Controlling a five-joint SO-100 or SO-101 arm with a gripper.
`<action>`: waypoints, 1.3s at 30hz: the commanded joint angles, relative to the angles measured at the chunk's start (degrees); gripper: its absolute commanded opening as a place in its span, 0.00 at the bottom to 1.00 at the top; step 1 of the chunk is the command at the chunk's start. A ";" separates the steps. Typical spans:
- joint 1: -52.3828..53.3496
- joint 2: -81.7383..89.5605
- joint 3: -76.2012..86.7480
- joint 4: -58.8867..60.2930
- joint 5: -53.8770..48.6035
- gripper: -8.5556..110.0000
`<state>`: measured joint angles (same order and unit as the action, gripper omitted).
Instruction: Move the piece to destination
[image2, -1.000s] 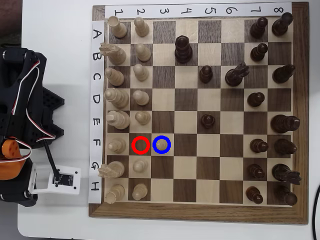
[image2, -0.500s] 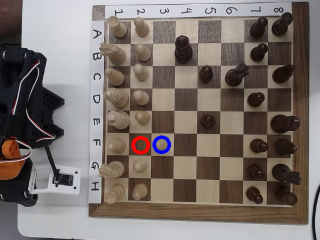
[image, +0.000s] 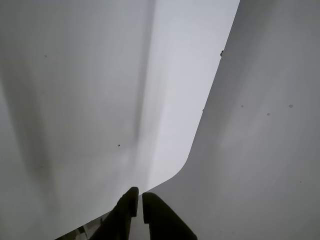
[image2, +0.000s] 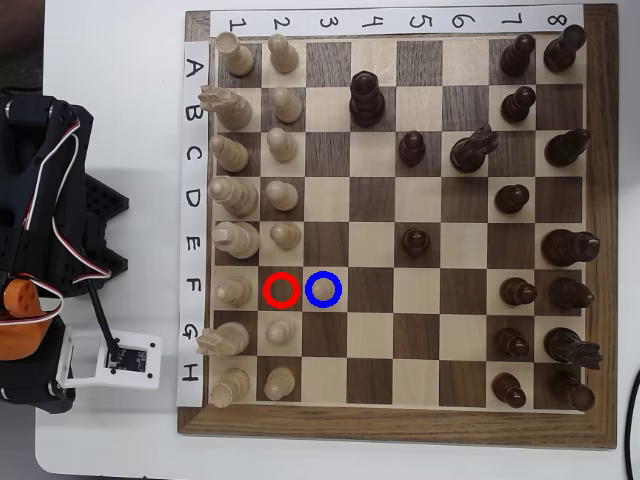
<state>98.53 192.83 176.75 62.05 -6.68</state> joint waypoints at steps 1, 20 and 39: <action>0.09 3.43 2.46 -0.18 0.09 0.07; 1.41 3.43 2.46 -0.18 1.32 0.07; 0.53 3.43 2.46 -0.18 0.18 0.07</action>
<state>99.58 192.83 176.75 62.05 -6.15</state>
